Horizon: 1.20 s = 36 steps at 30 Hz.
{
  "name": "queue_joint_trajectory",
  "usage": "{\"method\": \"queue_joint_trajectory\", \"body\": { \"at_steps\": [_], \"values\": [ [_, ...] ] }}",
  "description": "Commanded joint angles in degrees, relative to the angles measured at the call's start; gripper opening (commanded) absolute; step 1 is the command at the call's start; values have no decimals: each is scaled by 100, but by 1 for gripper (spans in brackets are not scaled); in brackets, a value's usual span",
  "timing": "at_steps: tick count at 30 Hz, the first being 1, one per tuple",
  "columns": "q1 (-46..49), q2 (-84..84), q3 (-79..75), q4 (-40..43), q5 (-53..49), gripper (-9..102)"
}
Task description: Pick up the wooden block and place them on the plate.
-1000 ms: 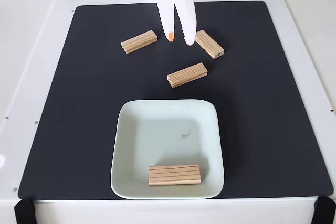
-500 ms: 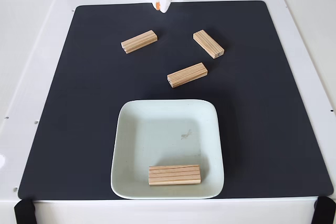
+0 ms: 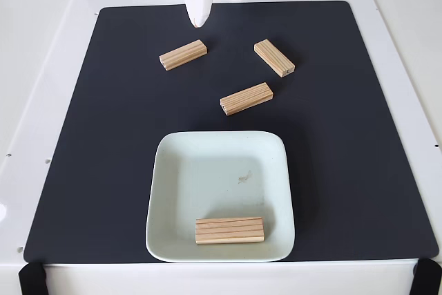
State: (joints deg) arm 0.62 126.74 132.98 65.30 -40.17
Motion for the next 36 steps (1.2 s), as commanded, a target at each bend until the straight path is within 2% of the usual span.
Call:
{"method": "queue_joint_trajectory", "body": {
  "at_steps": [1, 4, 11, 13, 18, 21, 36],
  "values": [
    [308, 88, 589, -870, -527, 0],
    [501, 70, 879, -1204, -844, 0],
    [765, -114, 853, -1222, -940, 1],
    [905, -229, 721, -1160, -958, 7],
    [1063, -510, 571, -1160, -967, 32],
    [1072, -562, 545, -1160, -1151, 39],
    [1072, -598, 668, -1160, -1274, 35]
  ]
}}
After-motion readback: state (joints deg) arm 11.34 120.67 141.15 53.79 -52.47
